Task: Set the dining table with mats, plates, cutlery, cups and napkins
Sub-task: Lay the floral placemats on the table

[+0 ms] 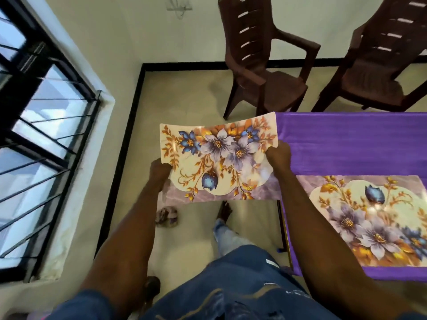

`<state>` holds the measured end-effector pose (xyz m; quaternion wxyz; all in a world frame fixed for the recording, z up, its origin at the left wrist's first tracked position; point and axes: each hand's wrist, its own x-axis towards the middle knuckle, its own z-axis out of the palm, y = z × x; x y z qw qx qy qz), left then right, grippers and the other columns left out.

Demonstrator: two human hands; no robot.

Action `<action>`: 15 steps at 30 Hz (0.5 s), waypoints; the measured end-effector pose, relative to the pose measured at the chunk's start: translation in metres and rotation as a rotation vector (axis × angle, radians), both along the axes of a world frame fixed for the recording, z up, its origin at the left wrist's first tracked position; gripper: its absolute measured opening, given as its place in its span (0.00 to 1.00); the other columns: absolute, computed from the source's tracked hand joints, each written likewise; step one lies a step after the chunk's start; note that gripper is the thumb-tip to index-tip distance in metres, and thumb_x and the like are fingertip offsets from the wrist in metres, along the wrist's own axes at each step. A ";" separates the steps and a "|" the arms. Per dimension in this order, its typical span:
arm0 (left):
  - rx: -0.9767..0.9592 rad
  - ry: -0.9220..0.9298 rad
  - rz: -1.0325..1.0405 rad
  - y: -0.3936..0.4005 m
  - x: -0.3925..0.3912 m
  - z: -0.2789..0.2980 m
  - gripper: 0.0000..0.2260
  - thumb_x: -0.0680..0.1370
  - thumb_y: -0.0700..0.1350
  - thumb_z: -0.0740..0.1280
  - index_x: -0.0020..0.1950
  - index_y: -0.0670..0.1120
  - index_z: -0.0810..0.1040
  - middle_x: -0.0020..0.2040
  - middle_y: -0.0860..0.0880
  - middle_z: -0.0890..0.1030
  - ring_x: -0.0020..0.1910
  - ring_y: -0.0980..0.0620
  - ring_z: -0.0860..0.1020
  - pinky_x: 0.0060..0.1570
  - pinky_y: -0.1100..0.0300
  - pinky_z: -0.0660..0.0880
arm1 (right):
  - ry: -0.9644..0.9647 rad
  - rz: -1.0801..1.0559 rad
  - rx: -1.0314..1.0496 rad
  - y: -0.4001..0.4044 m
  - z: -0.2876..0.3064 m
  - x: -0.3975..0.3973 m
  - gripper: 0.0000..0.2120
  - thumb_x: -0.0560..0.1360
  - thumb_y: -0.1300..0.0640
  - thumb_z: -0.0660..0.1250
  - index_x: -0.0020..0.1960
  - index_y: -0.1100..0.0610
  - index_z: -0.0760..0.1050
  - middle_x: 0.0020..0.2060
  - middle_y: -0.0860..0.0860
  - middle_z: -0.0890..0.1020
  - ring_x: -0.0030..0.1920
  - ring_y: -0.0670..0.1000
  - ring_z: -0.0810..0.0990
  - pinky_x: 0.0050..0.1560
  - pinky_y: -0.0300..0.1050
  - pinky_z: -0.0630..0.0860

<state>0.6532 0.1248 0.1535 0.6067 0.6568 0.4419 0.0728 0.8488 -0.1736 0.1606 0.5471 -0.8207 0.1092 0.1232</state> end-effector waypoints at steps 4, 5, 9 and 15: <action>0.150 -0.010 -0.087 0.029 0.092 0.000 0.08 0.72 0.50 0.69 0.46 0.47 0.80 0.46 0.48 0.84 0.48 0.47 0.82 0.51 0.47 0.79 | -0.038 -0.085 -0.023 0.015 -0.007 0.072 0.17 0.65 0.53 0.63 0.50 0.59 0.80 0.46 0.55 0.84 0.47 0.58 0.83 0.48 0.56 0.82; 0.192 -0.015 -0.106 0.036 0.117 -0.001 0.12 0.71 0.52 0.68 0.48 0.46 0.79 0.47 0.48 0.84 0.48 0.47 0.82 0.51 0.47 0.79 | -0.038 -0.111 -0.025 0.016 -0.008 0.090 0.17 0.66 0.53 0.63 0.50 0.59 0.80 0.47 0.56 0.84 0.48 0.58 0.82 0.49 0.56 0.81; 0.229 -0.056 -0.190 0.054 0.225 0.012 0.11 0.73 0.48 0.71 0.52 0.45 0.77 0.50 0.48 0.82 0.50 0.47 0.80 0.50 0.51 0.77 | -0.028 -0.237 -0.031 0.011 -0.003 0.154 0.17 0.64 0.55 0.63 0.49 0.60 0.80 0.46 0.55 0.84 0.47 0.57 0.82 0.48 0.55 0.81; 0.239 -0.081 -0.402 0.046 0.394 0.024 0.11 0.75 0.45 0.70 0.55 0.42 0.79 0.53 0.45 0.83 0.52 0.46 0.80 0.53 0.49 0.76 | 0.046 -0.533 -0.006 -0.023 0.012 0.221 0.16 0.65 0.59 0.64 0.51 0.60 0.81 0.47 0.55 0.84 0.47 0.57 0.82 0.45 0.49 0.78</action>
